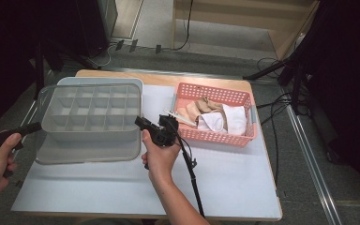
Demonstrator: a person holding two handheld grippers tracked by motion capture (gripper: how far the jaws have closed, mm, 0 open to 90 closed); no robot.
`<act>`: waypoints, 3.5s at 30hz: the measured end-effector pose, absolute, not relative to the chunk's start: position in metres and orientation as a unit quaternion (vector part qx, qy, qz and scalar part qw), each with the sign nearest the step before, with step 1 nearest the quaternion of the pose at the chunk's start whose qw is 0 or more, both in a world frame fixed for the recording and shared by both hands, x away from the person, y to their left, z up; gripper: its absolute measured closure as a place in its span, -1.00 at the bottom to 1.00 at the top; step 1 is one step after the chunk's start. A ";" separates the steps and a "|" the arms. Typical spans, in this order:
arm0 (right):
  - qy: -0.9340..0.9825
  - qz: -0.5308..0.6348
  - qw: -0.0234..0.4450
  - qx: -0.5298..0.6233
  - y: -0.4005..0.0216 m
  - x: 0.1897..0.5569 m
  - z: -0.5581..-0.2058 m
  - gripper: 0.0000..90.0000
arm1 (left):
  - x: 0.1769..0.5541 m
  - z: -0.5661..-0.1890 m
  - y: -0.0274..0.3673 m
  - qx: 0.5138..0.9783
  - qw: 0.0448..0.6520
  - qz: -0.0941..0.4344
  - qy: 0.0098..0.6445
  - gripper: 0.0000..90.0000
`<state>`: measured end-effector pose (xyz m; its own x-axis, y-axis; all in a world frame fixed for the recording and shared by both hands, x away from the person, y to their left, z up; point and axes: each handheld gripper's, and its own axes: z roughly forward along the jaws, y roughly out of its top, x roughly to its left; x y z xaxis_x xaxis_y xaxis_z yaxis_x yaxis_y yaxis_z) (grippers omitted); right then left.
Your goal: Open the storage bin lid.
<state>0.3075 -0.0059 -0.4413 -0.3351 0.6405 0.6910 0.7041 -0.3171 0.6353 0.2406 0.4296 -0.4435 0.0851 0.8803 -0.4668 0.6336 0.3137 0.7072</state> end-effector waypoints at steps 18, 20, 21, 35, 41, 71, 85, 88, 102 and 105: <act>-0.595 -0.560 0.042 -0.576 -0.017 0.274 -0.463 0.69 | 0.209 -0.459 0.422 0.580 0.452 0.120 0.667 0.50; -0.594 -0.558 0.049 -0.578 -0.018 0.272 -0.464 0.69 | 0.207 -0.461 0.422 0.579 0.453 0.119 0.668 0.50; -0.596 -0.560 0.042 -0.574 -0.018 0.271 -0.465 0.69 | 0.205 -0.462 0.422 0.579 0.452 0.120 0.668 0.50; -0.596 -0.559 0.060 -0.573 -0.014 0.250 -0.469 0.70 | 0.183 -0.462 0.428 0.576 0.444 0.111 0.677 0.50; -0.599 -0.550 0.068 -0.578 -0.011 0.242 -0.476 0.70 | 0.175 -0.466 0.430 0.577 0.433 0.106 0.684 0.50; -0.610 -0.517 0.089 -0.594 -0.009 0.211 -0.513 0.67 | 0.144 -0.492 0.432 0.587 0.404 0.080 0.697 0.51; -0.619 -0.495 0.096 -0.602 -0.010 0.205 -0.528 0.63 | 0.146 -0.502 0.427 0.608 0.378 0.088 0.693 0.47; -0.620 -0.487 0.100 -0.607 -0.010 0.206 -0.532 0.63 | 0.146 -0.507 0.426 0.608 0.374 0.084 0.696 0.46; -0.657 -0.469 0.055 -0.588 -0.002 0.206 -0.538 0.45 | 0.146 -0.516 0.415 0.630 0.355 0.111 0.682 0.22; -0.665 -0.468 0.048 -0.579 -0.001 0.206 -0.537 0.41 | 0.145 -0.517 0.413 0.632 0.354 0.120 0.679 0.13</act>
<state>0.2059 -0.0007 -0.5369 -0.3239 0.7257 0.6070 0.8160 -0.1103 0.5674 0.1450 0.4128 -0.5170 0.0493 0.9432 -0.3286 0.7730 0.1723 0.6106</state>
